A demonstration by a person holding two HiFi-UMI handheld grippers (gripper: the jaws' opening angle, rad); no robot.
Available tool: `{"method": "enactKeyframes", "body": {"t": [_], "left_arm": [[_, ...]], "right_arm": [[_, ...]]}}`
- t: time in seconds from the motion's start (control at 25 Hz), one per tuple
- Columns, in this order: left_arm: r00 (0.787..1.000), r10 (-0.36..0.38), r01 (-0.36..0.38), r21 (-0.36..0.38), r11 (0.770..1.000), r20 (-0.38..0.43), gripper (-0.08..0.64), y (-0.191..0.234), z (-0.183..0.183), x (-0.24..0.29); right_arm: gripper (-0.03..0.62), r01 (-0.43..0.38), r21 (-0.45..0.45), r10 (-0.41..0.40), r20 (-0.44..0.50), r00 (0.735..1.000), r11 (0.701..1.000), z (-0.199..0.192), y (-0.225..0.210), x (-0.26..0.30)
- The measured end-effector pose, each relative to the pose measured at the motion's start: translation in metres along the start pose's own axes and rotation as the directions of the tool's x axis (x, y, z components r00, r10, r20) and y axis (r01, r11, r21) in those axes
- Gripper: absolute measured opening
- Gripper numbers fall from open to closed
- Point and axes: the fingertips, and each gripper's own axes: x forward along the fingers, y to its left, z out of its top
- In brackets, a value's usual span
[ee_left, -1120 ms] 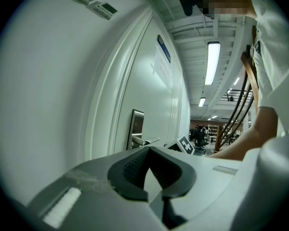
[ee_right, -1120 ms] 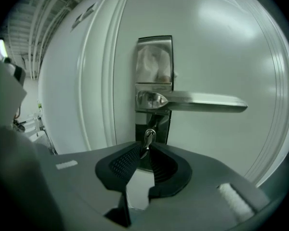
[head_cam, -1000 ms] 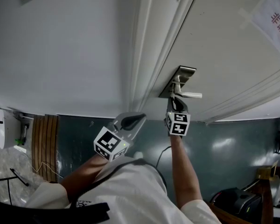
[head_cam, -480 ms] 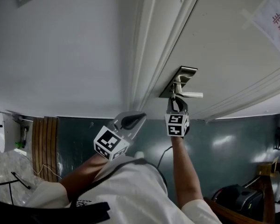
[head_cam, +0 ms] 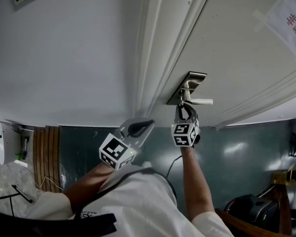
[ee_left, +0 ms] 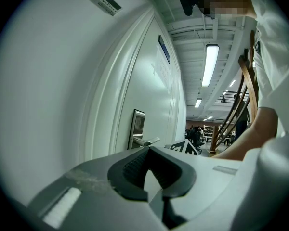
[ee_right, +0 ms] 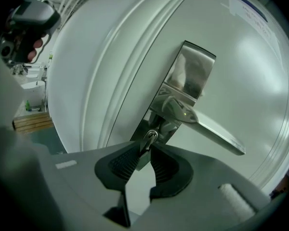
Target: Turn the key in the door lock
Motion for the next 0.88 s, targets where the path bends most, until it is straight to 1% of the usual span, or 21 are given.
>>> {"method": "enactKeyframes", "body": {"t": [0.16, 0.28, 0.4, 0.48, 0.64, 0.88], "left_arm": [[1.0, -0.001, 0.001, 0.001, 1.0, 0.001, 0.005, 0.0004, 0.0003, 0.0033], [1.0, 0.0, 0.0, 0.003, 1.0, 0.003, 0.005, 0.0005, 0.0004, 0.0052], [1.0, 0.002, -0.002, 0.004, 1.0, 0.005, 0.005, -0.0001, 0.0005, 0.0066], [1.0, 0.006, -0.006, 0.003, 1.0, 0.008, 0.006, -0.001, 0.001, 0.0072], [1.0, 0.021, -0.021, 0.002, 1.0, 0.016, 0.006, -0.001, 0.0035, 0.006], [0.999, 0.038, -0.038, 0.002, 0.999, 0.019, 0.006, -0.006, 0.0029, 0.0043]], "right_arm": [[0.072, 0.015, -0.136, -0.016, -0.005, 1.0, 0.991, 0.0012, 0.0013, 0.0006], [0.059, 0.021, -0.248, -0.023, -0.009, 1.0, 0.968, 0.0008, 0.0026, 0.0006], [0.064, 0.01, -0.332, -0.014, -0.011, 1.0, 0.943, 0.0001, 0.0043, 0.0005], [0.055, 0.006, -0.414, -0.015, -0.017, 1.0, 0.91, -0.0004, 0.0051, -0.0002], [0.061, -0.021, -0.558, 0.004, -0.031, 0.999, 0.83, -0.0025, 0.0064, -0.0004], [0.067, -0.057, -0.693, 0.031, -0.05, 0.998, 0.719, -0.0057, 0.0082, -0.0001]]}}
